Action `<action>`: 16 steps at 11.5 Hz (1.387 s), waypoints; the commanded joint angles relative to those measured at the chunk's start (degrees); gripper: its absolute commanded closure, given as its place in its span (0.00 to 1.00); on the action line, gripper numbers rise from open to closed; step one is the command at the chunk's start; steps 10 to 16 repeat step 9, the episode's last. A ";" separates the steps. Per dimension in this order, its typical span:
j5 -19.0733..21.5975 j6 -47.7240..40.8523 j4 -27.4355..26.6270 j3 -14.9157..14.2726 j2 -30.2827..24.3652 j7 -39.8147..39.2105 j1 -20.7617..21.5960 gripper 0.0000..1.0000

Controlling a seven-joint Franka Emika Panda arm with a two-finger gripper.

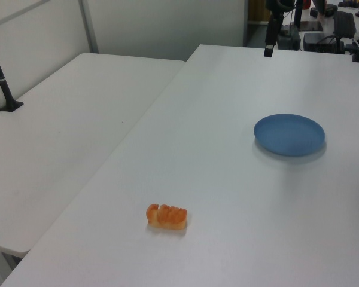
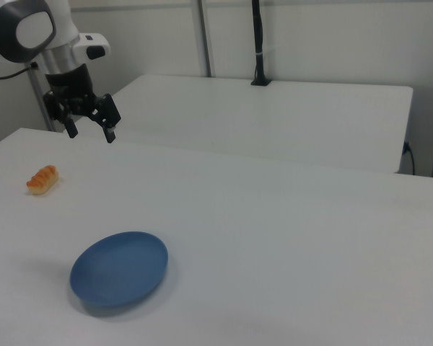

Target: Put the bread on the table

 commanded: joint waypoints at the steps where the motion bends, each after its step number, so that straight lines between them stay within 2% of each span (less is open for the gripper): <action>1: 0.88 0.70 -1.37 -1.04 -1.09 -1.00 1.61 0.00; 4: 0.88 0.18 -1.63 -2.62 -1.18 0.74 4.42 0.00; 16: 0.88 0.26 -1.63 -2.62 -1.00 1.72 4.43 0.00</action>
